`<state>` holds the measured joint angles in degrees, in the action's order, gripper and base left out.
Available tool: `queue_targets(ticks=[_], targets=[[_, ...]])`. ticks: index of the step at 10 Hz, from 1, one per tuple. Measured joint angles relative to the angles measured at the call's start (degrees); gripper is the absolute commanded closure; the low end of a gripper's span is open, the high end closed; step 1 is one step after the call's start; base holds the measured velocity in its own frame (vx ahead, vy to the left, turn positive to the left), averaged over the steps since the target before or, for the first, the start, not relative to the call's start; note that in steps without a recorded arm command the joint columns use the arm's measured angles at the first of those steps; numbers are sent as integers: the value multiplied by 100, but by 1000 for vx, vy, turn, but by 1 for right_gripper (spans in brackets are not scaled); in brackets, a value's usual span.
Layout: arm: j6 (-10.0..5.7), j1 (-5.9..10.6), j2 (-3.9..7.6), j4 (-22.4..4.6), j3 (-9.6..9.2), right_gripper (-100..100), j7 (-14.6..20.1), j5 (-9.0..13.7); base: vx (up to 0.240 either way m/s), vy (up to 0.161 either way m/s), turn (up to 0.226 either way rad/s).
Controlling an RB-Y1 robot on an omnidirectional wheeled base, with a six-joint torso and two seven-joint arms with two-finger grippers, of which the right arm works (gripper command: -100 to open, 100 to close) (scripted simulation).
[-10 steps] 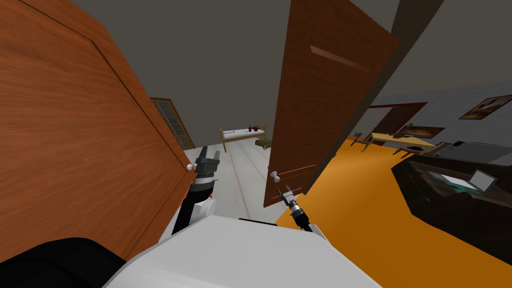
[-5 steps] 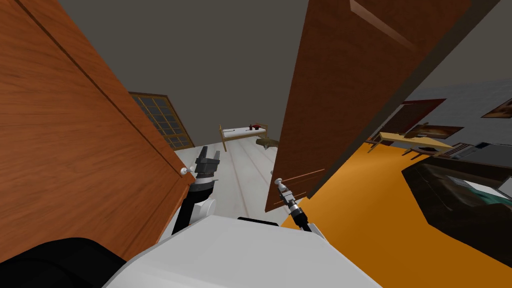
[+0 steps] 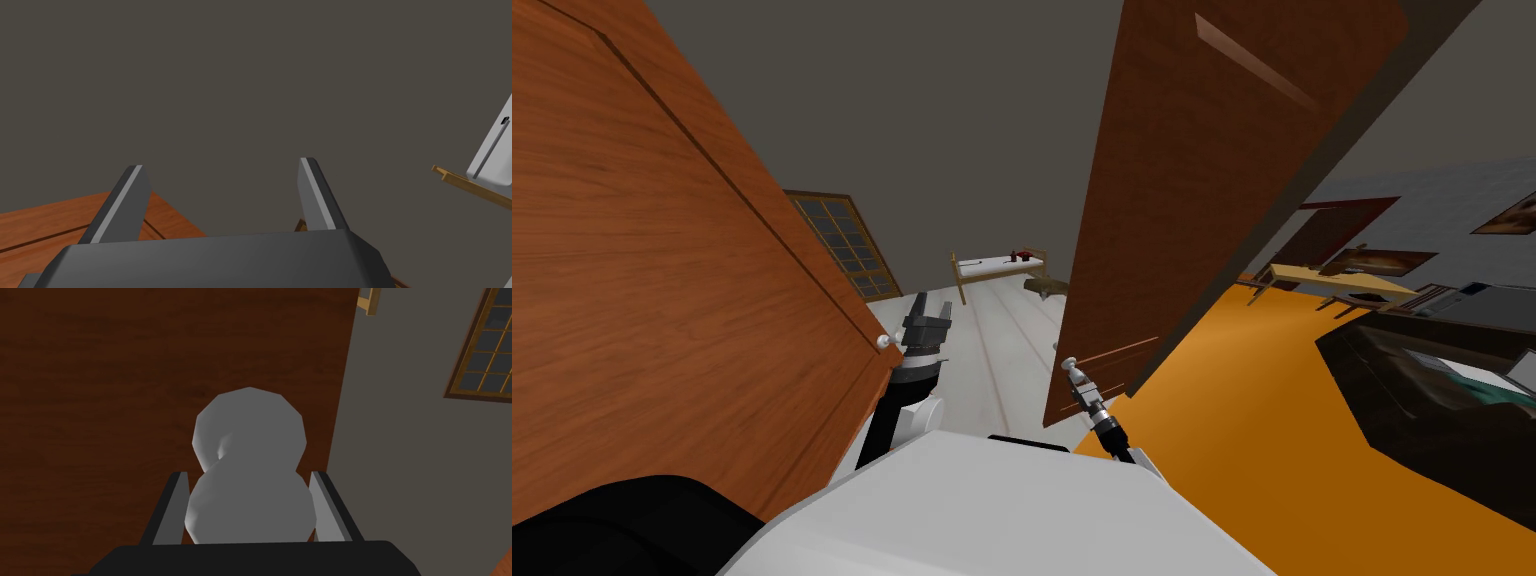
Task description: Push the door open
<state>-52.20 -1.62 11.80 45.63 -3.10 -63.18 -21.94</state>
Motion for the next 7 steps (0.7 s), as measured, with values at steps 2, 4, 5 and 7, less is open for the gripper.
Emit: queue_targets(ticks=[2,4,5,7], targets=[[10,13,-9,-38,-35,100,210,52,27,11,-32],[12,24,-17,-64,-61,100,426,111,28,15,-26],[25,29,-22,-62,-80,100,558,143,33,8,-20],[37,41,-39,-67,-123,100,822,209,41,12,-27]])
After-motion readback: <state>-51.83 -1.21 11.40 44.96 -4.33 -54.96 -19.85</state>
